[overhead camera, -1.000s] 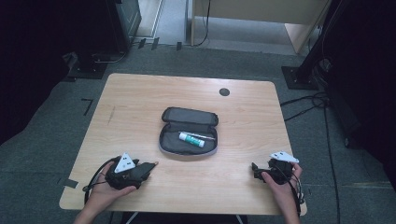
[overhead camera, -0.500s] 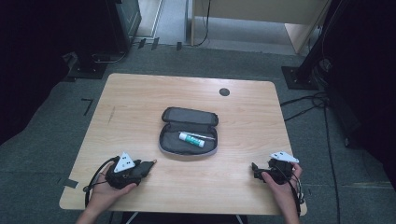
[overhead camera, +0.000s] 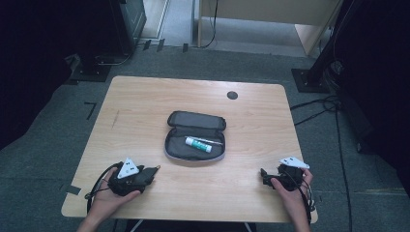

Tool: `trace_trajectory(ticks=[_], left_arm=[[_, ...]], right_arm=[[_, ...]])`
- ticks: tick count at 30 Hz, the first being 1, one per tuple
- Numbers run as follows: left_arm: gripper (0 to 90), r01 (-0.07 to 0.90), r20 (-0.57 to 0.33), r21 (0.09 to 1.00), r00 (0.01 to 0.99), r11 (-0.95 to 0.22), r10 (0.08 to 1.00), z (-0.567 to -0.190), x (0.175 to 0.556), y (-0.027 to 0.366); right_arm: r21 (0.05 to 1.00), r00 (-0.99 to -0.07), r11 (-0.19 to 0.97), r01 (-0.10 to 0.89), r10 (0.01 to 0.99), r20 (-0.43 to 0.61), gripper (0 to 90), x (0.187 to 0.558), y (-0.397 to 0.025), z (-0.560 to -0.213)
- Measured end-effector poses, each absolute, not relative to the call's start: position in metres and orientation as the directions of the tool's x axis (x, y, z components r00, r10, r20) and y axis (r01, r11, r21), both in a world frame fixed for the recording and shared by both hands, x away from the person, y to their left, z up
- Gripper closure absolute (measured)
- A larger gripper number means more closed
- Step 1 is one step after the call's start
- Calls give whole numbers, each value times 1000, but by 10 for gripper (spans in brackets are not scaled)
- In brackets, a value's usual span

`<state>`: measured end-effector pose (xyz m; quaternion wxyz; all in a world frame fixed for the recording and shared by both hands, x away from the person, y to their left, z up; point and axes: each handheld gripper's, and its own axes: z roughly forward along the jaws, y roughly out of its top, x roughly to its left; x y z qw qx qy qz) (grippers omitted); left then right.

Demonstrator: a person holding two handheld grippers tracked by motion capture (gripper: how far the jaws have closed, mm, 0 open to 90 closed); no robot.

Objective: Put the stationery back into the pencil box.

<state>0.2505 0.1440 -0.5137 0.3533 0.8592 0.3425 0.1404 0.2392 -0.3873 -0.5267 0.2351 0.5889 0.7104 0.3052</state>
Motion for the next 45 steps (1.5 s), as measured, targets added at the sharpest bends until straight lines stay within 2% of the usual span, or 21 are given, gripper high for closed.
trace_trajectory(ticks=[6, 12, 14, 16, 17, 34, 45], left_arm=[[306, 506, -1, 690, 716, -518, 698, -513, 243, 152], [278, 501, 8, 695, 712, -516, 702, -514, 239, 157], [296, 494, 11, 698, 717, -519, 697, -514, 238, 158], [400, 488, 8, 704, 721, -516, 693, -514, 237, 161], [420, 490, 5, 707, 718, -510, 696, -514, 237, 162], [426, 488, 10, 709, 715, -509, 699, -513, 239, 160], [427, 469, -2, 742, 716, -479, 698, -499, 240, 161]], right_arm=[[711, -195, 120, 693, 980, 25, 0, 239, -387, -527], [711, -195, 120, 693, 981, 24, 0, 239, -387, -527], [712, -194, 120, 692, 981, 24, 0, 239, -387, -527], [711, -195, 120, 692, 981, 23, 0, 239, -387, -527], [712, -194, 120, 692, 981, 24, 0, 239, -387, -527], [711, -194, 119, 693, 981, 25, 0, 239, -387, -527], [711, -194, 119, 693, 981, 25, 0, 239, -387, -527]])
